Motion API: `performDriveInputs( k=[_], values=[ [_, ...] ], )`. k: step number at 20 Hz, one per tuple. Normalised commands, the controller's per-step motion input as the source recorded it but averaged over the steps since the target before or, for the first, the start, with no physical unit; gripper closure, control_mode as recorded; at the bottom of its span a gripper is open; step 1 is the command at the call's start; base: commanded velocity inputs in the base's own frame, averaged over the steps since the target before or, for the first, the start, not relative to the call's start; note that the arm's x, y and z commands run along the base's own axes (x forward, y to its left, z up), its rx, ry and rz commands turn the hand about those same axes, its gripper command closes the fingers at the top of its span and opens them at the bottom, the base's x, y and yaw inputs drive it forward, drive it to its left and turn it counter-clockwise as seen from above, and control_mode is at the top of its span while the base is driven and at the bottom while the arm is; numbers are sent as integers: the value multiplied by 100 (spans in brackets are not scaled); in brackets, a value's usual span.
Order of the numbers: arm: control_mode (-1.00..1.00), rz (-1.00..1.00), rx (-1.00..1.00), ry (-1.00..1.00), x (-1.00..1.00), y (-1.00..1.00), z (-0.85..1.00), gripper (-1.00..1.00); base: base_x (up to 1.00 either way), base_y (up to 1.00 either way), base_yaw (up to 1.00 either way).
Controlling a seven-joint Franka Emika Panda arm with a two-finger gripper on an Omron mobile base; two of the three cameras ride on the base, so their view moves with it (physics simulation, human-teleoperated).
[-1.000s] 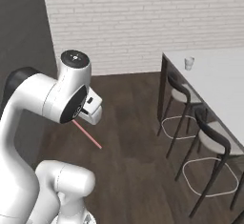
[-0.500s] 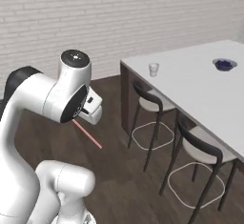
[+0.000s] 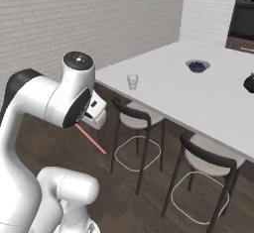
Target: Take a straw from the drawer in front and place it inside the glass cup on the dining counter.
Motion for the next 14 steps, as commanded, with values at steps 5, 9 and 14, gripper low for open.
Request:
performDriveInputs(
  k=[5,9,14],
  values=[
    [100,0,0,0,0,0,0,100,76,67,-54],
    [100,0,0,0,0,0,0,100,60,80,-51],
    [100,0,0,0,0,0,0,100,65,62,-44]
  ],
)
